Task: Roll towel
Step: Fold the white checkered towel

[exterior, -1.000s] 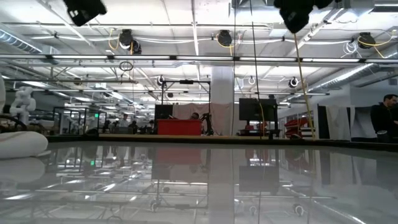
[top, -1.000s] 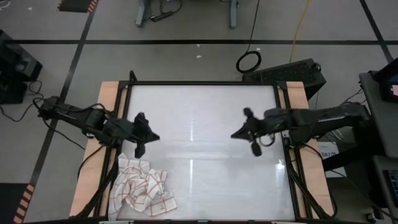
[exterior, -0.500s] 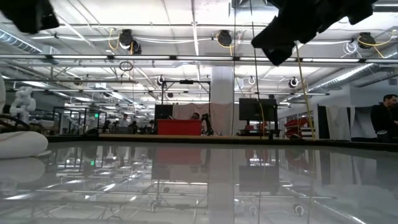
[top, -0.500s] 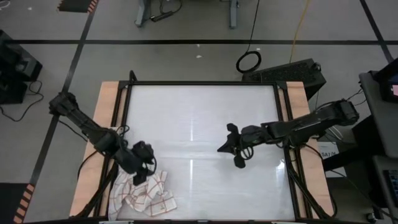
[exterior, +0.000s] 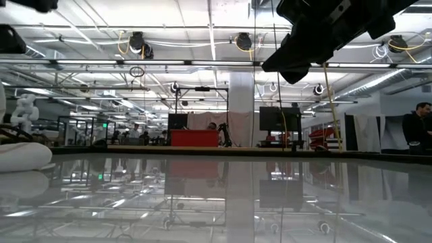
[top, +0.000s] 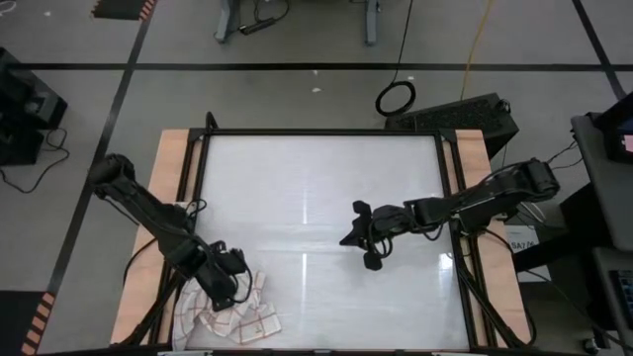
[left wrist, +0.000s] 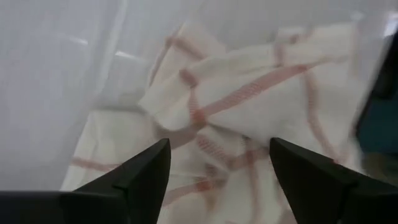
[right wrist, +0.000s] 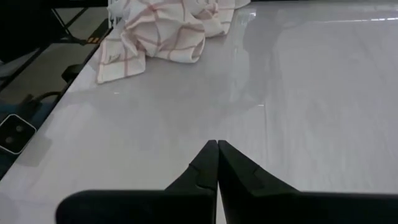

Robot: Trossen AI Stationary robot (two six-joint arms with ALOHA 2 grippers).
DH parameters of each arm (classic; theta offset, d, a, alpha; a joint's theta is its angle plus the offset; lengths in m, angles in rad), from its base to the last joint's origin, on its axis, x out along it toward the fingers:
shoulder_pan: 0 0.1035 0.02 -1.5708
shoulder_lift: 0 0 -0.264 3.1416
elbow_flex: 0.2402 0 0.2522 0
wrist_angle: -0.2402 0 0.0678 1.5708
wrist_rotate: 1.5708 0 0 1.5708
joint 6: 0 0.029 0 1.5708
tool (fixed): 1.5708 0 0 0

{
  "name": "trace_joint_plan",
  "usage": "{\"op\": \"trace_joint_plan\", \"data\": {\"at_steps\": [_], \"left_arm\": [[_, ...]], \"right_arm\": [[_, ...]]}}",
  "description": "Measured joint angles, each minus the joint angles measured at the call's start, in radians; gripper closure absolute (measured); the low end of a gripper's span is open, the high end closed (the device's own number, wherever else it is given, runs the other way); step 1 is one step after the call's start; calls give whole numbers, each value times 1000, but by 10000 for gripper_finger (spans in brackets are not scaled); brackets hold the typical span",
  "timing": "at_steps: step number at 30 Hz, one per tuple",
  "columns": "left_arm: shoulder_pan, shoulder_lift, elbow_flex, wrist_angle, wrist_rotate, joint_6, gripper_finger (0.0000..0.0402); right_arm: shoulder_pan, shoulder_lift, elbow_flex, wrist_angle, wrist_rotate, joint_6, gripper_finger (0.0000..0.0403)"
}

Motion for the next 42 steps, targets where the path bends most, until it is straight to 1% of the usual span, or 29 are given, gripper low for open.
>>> {"op": "trace_joint_plan", "data": {"at_steps": [2, 4, 6, 9, 10, 11, 13, 15, 20, 24, 28, 35, 37, 39, 42], "left_arm": [[-1, 29, 0, 26, 29, 31, 154], [-1, 55, 0, 65, 46, 61, 196], [-1, 74, 0, 101, 48, 91, 251], [11, 88, 0, 125, 35, 137, 350], [20, 89, 0, 121, 16, 139, 374], [30, 86, 0, 114, -9, 138, 385], [51, 77, 0, 113, -64, 148, 386], [74, 62, 0, 128, -108, 190, 387], [146, 29, 7, 121, -159, 327, 395], [199, 6, 47, 117, -228, 443, 395], [242, -14, 108, 120, -357, 557, 395], [287, -22, 239, 117, -562, 754, 396], [295, -22, 280, 122, -609, 794, 396], [301, -22, 322, 120, -644, 829, 396], [309, -22, 380, 120, -652, 882, 396]], "right_arm": [[0, 6, 0, -4, 0, -5, 403], [0, 7, 0, -2, 0, -10, 403], [0, 8, 0, 1, 0, -10, 403], [3, 10, 0, -2, -4, -1, 403], [5, 10, 0, 1, -4, 3, 403], [7, 14, 0, 2, -4, 5, 403], [16, 24, 0, -1, -3, 6, 403], [25, 34, 0, 4, -3, 8, 403], [51, 63, 0, 33, -2, 43, 403], [80, 86, 0, 81, 58, 58, 403], [105, 109, 0, 136, 131, 57, 403], [130, 132, 0, 235, 199, 33, 402], [134, 132, 0, 236, 250, 20, 398], [137, 132, 0, 234, 331, 17, 386], [138, 132, 0, 241, 463, 2, 355]]}}
